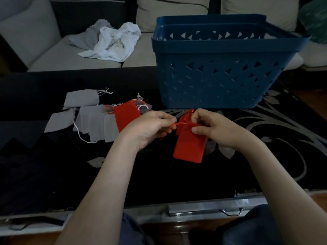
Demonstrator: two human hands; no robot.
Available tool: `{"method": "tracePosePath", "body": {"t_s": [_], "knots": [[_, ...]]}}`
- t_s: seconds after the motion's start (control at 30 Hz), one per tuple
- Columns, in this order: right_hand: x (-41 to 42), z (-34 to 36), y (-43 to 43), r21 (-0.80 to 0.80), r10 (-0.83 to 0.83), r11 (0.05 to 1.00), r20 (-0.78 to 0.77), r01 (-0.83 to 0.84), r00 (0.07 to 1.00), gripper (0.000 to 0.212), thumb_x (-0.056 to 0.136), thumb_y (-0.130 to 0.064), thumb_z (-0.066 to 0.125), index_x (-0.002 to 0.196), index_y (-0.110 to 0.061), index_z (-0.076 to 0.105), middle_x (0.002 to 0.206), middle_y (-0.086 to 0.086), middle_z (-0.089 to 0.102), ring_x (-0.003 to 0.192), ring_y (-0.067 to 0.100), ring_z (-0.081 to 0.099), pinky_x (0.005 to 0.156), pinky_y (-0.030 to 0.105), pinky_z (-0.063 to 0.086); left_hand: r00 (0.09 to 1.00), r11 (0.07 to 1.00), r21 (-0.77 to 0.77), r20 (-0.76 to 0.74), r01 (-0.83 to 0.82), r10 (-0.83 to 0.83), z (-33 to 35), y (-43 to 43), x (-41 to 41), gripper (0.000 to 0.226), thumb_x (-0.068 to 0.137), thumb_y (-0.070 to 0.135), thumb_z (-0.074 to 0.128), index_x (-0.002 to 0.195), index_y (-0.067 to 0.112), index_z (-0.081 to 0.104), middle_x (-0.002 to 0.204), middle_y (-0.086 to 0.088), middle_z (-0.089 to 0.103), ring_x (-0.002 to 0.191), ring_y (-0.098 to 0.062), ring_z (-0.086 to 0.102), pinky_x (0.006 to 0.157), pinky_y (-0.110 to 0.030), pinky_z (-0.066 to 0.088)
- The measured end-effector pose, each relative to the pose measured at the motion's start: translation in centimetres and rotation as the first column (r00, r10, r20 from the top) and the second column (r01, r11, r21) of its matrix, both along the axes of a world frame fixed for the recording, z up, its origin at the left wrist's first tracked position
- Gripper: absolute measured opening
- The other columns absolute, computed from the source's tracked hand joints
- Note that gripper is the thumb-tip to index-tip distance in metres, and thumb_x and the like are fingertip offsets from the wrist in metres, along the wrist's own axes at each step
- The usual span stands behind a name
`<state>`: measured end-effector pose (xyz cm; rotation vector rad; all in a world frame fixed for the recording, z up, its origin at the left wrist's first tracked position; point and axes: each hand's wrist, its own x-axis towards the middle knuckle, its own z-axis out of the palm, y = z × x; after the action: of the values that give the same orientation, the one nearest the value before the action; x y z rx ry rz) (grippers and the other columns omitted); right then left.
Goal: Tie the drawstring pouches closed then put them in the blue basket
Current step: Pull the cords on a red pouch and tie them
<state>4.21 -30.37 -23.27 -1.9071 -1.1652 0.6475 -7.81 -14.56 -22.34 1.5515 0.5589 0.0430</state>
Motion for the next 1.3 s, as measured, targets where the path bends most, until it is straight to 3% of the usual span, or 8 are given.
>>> {"method": "tracePosePath", "body": {"t_s": [0.2,0.43,0.6,0.87,0.97,1.13,1.2,1.3], "knots": [[0.3,-0.3,-0.1,-0.021,0.014,1.0,0.001,-0.014,1.0,0.022,0.09,-0.007,0.06,0.079,-0.022,0.047,0.081,-0.001,0.052,0.077,0.016,0.048,0.074,0.035,0.04,0.999,0.998,0.044,0.01,-0.051,0.05,-0.1,0.2,0.0,0.012,0.093,0.011,0.057,0.084,0.015,0.065,0.064,0.007,0.063,0.058,-0.003,0.055,0.054,-0.013,0.044],[0.2,-0.3,0.1,-0.019,0.023,1.0,-0.006,-0.023,1.0,0.02,0.09,-0.007,0.06,0.08,-0.02,0.049,0.081,-0.001,0.053,0.077,0.016,0.049,0.074,0.035,0.04,0.989,0.984,0.119,-0.08,0.134,-0.125,-0.2,0.1,-0.2,0.013,0.093,0.021,0.058,0.085,0.019,0.068,0.065,0.011,0.065,0.062,-0.001,0.054,0.063,-0.015,0.043],[0.1,-0.1,0.1,-0.044,0.035,0.998,-0.013,-0.035,0.999,0.019,0.091,-0.007,0.059,0.08,-0.02,0.048,0.081,-0.003,0.052,0.076,0.013,0.048,0.073,0.032,0.039,0.987,0.978,0.147,-0.082,0.149,-0.138,-0.5,0.2,-0.2,0.011,0.089,0.019,0.063,0.079,0.021,0.068,0.066,0.012,0.064,0.068,-0.004,0.055,0.068,-0.02,0.042],[0.0,0.3,-0.2,-0.097,0.026,0.995,0.017,-0.025,1.0,0.018,0.089,-0.012,0.062,0.079,-0.018,0.048,0.08,-0.001,0.053,0.075,0.014,0.048,0.073,0.032,0.039,0.999,0.982,0.189,-0.028,-0.015,0.021,-0.4,0.4,0.0,0.015,0.087,0.016,0.065,0.073,0.02,0.067,0.061,0.009,0.057,0.049,0.001,0.048,0.045,-0.011,0.038],[0.1,0.4,-0.4,-0.111,-0.004,0.994,0.033,0.008,0.999,0.021,0.089,-0.015,0.062,0.076,-0.023,0.048,0.078,-0.002,0.054,0.074,0.014,0.049,0.073,0.032,0.039,0.997,0.974,0.218,-0.05,-0.054,0.066,-0.7,0.9,-0.2,0.014,0.09,0.019,0.063,0.077,0.021,0.066,0.075,0.007,0.06,0.073,-0.006,0.054,0.063,-0.015,0.043],[0.3,0.4,-0.6,-0.1,-0.092,0.991,0.024,0.094,0.996,0.019,0.09,-0.016,0.061,0.076,-0.024,0.051,0.079,-0.006,0.058,0.075,0.013,0.052,0.074,0.032,0.041,0.985,0.967,0.239,-0.119,-0.092,0.123,-1.3,2.0,-0.4,0.016,0.094,0.02,0.057,0.079,0.021,0.063,0.088,0.001,0.062,0.099,-0.02,0.057,0.1,-0.043,0.041],[0.3,0.5,-0.5,-0.112,-0.106,0.988,0.026,0.108,0.994,0.018,0.09,-0.016,0.061,0.076,-0.024,0.052,0.078,-0.006,0.058,0.075,0.013,0.052,0.074,0.031,0.041,0.983,0.963,0.252,-0.132,-0.093,0.129,-1.4,2.3,-0.4,0.019,0.096,0.018,0.053,0.079,0.019,0.064,0.09,0.0,0.065,0.102,-0.022,0.059,0.1,-0.043,0.043],[0.4,1.1,-0.5,-0.114,-0.136,0.984,0.026,0.138,0.99,0.016,0.091,-0.016,0.061,0.078,-0.023,0.054,0.078,-0.007,0.059,0.073,0.011,0.052,0.071,0.026,0.04,0.984,0.965,0.242,-0.119,-0.1,0.132,-1.2,2.6,-0.5,0.024,0.097,0.01,0.049,0.079,0.014,0.063,0.091,-0.002,0.065,0.098,-0.019,0.06,0.086,-0.03,0.047]]}}
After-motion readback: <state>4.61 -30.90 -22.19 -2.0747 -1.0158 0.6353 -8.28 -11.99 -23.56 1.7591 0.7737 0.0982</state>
